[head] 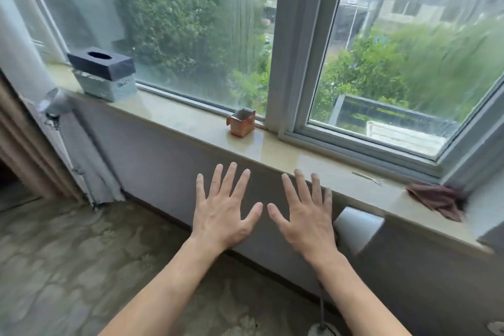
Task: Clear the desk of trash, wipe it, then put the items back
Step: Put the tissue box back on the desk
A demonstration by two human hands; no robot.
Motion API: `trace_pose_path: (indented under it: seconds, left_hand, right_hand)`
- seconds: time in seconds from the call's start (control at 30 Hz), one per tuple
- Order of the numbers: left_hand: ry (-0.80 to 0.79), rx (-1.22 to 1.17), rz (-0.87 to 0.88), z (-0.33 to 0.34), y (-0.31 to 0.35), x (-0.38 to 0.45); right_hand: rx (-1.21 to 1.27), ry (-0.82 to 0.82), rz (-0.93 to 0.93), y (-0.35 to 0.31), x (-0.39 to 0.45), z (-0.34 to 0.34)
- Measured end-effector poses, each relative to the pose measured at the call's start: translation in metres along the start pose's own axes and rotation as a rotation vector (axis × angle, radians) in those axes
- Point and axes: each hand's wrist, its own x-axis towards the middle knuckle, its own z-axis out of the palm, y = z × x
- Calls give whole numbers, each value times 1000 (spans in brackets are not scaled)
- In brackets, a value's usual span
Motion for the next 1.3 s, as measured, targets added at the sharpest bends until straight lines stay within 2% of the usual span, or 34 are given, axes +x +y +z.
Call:
trace_pose_path:
  seconds: [0.27,0.5,0.67,0.97,1.3]
  left_hand:
    - [27,56,-202,-3,-48,21]
    - [69,40,-284,0,-118,64]
    - [131,38,-310,0,-201,104]
    - [129,42,-378,-14,-381,162]
    - [187,32,-457,-24,-526,235]
  right_hand:
    - [47,-73,-189,-46,68,22]
    - [53,-121,-247,-101,132,53]
    - [63,-131,-244,-167,190,79]
    - [148,-127,-250,-321,300,120]
    - [161,-121,-324,-437,419,156]
